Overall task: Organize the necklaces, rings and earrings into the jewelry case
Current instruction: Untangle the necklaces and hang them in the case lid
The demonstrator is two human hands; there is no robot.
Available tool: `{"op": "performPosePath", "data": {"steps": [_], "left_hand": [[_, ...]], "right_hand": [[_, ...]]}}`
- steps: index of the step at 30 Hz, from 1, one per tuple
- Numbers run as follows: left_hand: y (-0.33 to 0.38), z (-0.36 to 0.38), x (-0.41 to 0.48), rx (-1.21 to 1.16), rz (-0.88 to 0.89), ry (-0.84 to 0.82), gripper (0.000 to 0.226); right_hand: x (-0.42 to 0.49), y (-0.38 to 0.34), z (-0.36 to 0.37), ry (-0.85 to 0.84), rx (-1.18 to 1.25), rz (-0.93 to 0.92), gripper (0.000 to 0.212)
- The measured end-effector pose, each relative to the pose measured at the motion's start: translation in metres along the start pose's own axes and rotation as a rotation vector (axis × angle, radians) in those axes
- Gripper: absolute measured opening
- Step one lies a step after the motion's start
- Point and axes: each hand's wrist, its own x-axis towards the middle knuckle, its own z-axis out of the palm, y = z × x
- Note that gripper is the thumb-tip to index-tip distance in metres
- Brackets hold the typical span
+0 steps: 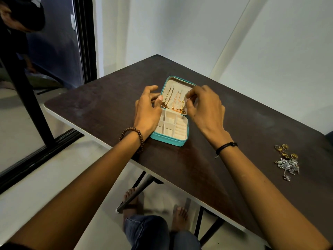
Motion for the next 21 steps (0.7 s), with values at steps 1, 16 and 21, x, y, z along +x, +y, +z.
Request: {"op": "performPosePath", "data": {"steps": [1, 16, 21], "left_hand": [[-0.001, 0.000, 0.000, -0.003, 0.000, 0.017, 0.034], [0.023, -0.013, -0.038, 0.145, 0.103, 0.107, 0.014], [0.038, -0.012, -0.063, 0.309, 0.200, -0.048, 0.014]], "right_hand": [[-0.007, -0.002, 0.001, -0.036, 0.010, -0.005, 0.011], [-0.074, -0.015, -0.019, -0.154, 0.201, 0.030, 0.017], [-0.085, -0.014, -0.030, -0.160, 0.210, -0.003, 0.019]]}}
